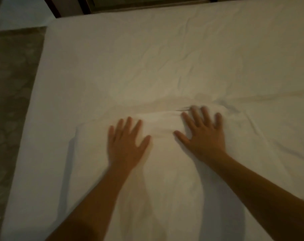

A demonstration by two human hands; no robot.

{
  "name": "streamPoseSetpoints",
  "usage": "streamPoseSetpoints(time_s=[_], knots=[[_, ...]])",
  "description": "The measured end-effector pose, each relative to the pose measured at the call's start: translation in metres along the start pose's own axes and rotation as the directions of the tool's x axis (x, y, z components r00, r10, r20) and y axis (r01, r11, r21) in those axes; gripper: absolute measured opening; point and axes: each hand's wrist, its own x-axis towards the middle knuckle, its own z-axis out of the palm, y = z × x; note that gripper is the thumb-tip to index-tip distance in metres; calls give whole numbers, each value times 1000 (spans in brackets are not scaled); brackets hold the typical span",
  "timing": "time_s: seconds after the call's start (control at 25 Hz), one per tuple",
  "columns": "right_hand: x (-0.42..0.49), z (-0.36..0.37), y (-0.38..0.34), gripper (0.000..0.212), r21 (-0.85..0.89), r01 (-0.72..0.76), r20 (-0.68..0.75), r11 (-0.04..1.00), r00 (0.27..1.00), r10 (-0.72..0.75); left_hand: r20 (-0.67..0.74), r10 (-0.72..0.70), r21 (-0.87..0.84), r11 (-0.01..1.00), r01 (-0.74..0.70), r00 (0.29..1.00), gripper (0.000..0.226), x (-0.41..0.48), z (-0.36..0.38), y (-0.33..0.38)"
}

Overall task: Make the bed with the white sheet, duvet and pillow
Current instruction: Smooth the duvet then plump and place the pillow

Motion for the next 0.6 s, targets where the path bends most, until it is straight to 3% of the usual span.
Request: streamPoseSetpoints(time_s=[0.12,0.2,0.28,0.36,0.48,0.6], knots=[[-3,-6,50,79,28,-255,177,966,953,246,32,-72,88,994,69,997,69,-7,-2,-36],[-11,-15,58,79,84,-350,144,933,931,337,-1,-120,84,989,120,993,70,-9,-11,-26],[-21,-22,36,69,127,-269,-114,955,952,284,-47,-61,16,998,62,997,64,-16,-19,10],[-33,-19,-4,63,163,-50,-257,985,962,91,-57,108,-58,992,-111,993,58,-32,-20,43],[-65,3,-27,62,80,82,-153,993,986,-69,-37,127,-72,989,-129,991,56,-55,-11,27],[-83,7,11,63,-6,-78,-155,997,985,76,-66,-39,62,997,43,997,60,-76,-12,-36]])
